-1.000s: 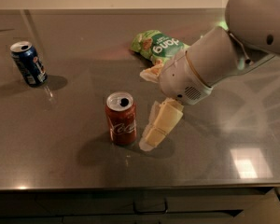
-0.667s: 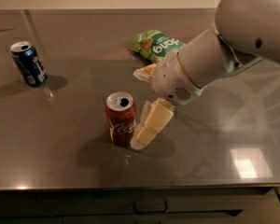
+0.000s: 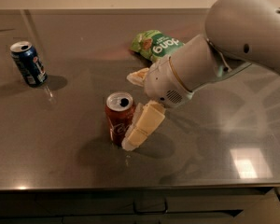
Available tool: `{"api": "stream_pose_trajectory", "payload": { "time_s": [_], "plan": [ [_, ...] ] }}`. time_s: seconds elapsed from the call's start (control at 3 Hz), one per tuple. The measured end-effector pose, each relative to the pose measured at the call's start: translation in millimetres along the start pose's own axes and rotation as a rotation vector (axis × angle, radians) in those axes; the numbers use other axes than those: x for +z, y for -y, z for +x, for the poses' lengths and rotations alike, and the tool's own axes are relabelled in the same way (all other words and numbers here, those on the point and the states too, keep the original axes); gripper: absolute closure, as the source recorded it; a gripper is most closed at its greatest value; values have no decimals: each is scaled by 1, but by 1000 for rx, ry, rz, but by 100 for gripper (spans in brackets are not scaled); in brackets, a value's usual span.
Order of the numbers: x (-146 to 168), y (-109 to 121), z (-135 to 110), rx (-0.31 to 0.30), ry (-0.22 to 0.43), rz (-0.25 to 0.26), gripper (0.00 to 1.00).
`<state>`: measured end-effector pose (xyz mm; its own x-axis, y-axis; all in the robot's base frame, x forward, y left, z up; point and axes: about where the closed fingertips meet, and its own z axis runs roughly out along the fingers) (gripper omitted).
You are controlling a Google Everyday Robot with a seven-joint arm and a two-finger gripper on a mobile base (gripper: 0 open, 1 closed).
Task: Knock coke can over
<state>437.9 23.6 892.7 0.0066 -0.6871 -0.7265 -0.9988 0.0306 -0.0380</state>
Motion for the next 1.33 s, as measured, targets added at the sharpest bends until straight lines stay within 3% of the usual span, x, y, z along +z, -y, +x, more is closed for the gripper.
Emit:
{"api": "stream_pose_trajectory", "payload": {
  "time_s": [0.33,1.0,1.33],
  "plan": [
    [6,-4,-1,7,13,-27,20],
    [2,-13,-11,7,31,-53,66],
    [-9,-12,-18,9,-7,-48,90]
  ]
}}
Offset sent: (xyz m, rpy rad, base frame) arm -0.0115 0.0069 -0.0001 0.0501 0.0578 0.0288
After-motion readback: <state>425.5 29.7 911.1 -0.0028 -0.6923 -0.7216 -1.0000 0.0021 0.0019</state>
